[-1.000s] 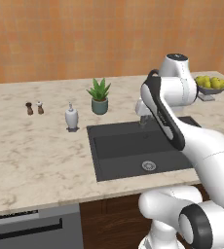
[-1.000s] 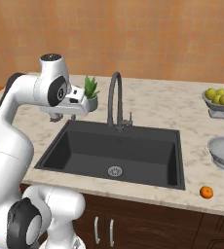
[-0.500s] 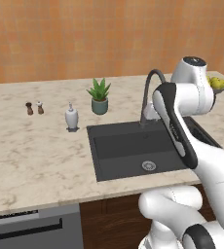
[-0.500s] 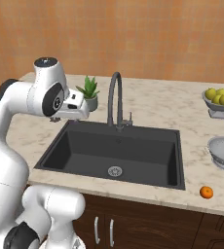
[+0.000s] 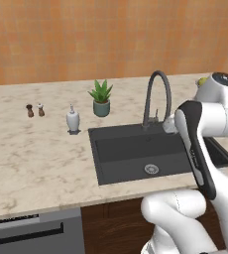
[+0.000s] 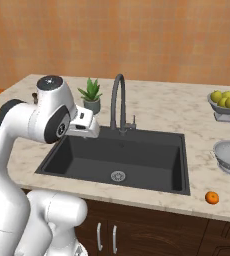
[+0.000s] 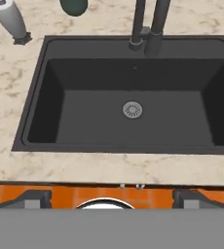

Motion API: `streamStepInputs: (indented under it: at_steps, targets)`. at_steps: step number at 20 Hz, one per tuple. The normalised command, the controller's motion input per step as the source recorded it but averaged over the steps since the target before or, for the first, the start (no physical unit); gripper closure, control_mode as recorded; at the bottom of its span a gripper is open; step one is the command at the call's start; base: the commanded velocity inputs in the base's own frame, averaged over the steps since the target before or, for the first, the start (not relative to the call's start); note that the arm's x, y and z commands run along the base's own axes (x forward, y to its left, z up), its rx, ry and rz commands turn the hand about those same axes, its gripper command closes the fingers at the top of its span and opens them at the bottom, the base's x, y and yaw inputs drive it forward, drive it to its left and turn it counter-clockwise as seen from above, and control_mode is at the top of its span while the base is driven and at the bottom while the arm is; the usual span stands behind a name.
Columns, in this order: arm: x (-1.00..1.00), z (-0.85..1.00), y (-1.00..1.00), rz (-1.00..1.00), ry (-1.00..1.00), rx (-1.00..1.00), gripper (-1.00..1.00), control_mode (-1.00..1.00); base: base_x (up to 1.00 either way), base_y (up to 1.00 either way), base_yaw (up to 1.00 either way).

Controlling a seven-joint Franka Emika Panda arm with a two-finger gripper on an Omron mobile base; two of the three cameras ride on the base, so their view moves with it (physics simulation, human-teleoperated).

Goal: Put the colander in the sink, put the tangerine in the colander, and turn on the sink faucet and pour water over the colander.

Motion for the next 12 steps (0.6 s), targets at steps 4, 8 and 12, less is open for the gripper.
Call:
streamStepInputs:
  at_steps: [4,8,12]
  targets:
    - [-0.21,-0.05,-0.41,-0.07,0.03,0.0,-1.0,-1.0,0.0,0.0,0.0]
    - [-0.23,-0.07,-0.38,-0.03,0.0,0.0,-1.0,-1.0,0.0,0.0,0.0]
    - [-0.21,-0.09,-0.35,-0.04,0.01,-0.01,-1.0,-1.0,0.0,0.0,0.0]
